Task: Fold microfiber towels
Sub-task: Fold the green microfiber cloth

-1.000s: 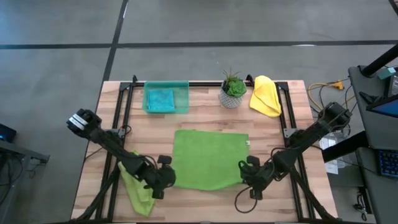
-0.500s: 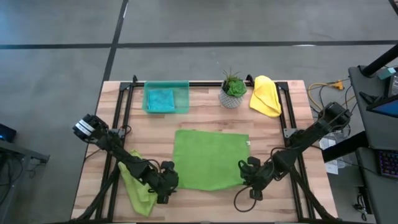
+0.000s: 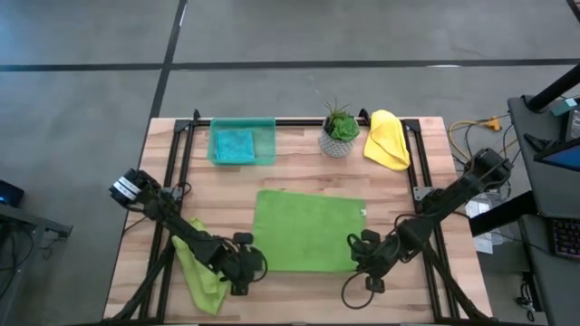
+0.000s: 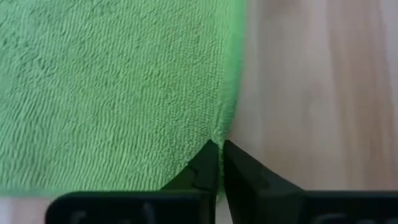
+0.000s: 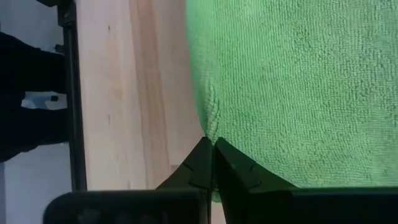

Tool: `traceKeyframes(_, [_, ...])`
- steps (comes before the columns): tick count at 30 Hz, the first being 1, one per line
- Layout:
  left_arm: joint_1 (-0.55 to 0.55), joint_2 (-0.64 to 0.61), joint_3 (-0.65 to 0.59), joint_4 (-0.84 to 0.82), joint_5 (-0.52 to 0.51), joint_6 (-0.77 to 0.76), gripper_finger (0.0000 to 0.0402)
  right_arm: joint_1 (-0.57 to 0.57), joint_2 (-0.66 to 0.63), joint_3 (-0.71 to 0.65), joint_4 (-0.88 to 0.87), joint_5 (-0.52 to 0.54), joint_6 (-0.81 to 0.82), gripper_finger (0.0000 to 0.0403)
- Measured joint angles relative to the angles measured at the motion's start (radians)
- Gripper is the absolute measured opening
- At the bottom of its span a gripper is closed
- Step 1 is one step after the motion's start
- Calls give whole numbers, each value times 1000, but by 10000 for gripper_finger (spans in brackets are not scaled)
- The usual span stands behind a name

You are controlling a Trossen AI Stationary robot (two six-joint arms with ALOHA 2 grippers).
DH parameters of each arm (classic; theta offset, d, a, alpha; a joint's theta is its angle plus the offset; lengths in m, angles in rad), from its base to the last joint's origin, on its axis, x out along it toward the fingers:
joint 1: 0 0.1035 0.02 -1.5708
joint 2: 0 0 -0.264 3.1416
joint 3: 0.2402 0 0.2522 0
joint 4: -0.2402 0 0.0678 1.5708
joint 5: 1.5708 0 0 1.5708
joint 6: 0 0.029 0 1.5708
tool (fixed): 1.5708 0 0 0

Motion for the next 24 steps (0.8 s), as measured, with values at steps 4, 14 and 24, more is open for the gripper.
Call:
traceKeyframes(4, [0, -74, -9, -70, 0, 15, 1, -1, -26, 0, 5, 6, -6, 9])
traceKeyframes(14, [1, -275, -31, -83, 66, 50, 0, 10, -123, 3, 22, -48, 18, 9])
traceKeyframes(24, [29, -341, -77, -88, 4, 108, 0, -37, -117, -11, 12, -49, -2, 9])
